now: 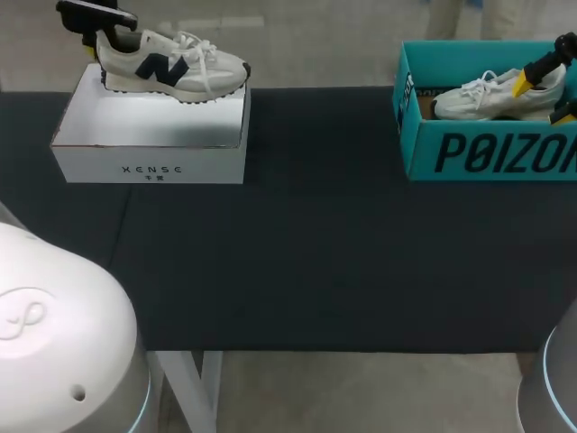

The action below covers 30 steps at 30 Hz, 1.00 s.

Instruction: Take the shoe out of the shoebox, open the shoe tongue, remove and reinsert the insole, then place the shoe into the shoebox

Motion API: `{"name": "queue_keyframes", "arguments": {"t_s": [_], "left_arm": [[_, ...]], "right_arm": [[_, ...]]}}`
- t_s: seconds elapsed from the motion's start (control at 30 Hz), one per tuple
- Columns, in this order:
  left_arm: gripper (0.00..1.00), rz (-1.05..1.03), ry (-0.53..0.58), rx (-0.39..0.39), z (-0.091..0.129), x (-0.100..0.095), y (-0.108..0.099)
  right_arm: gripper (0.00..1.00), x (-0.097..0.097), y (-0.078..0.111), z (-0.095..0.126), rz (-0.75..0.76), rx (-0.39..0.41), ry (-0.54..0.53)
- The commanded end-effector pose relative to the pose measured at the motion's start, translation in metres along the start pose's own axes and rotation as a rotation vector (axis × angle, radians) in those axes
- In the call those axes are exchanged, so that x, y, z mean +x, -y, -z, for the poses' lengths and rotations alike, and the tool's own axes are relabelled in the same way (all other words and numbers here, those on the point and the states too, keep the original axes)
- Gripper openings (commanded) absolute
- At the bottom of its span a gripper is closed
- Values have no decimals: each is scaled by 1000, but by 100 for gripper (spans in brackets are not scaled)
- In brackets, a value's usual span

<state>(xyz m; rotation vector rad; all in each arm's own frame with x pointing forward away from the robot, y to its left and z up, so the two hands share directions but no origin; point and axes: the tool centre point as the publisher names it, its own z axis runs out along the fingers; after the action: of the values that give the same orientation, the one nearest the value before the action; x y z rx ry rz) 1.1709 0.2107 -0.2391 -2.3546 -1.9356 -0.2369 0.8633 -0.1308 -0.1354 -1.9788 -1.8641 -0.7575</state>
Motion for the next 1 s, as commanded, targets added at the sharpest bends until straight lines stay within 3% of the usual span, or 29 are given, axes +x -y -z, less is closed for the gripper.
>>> {"name": "queue_keyframes", "arguments": {"t_s": [0.03, 0.17, 0.33, 0.57, 1.0], "left_arm": [[0, -21, -3, 10, -23, 1, -5], [0, 7, -4, 5, -42, -1, -4], [0, 19, -14, -66, -58, 2, 6], [0, 18, 3, -5, -74, 13, 9], [0, 41, -36, 17, -105, 25, 19]], "right_arm": [[100, 0, -1, 0, 0, 2, 1], [100, 0, -1, 0, 0, 2, 1], [100, 0, -1, 0, 0, 2, 1], [100, 0, -1, 0, 0, 2, 1], [100, 0, -1, 0, 0, 2, 1]]}}
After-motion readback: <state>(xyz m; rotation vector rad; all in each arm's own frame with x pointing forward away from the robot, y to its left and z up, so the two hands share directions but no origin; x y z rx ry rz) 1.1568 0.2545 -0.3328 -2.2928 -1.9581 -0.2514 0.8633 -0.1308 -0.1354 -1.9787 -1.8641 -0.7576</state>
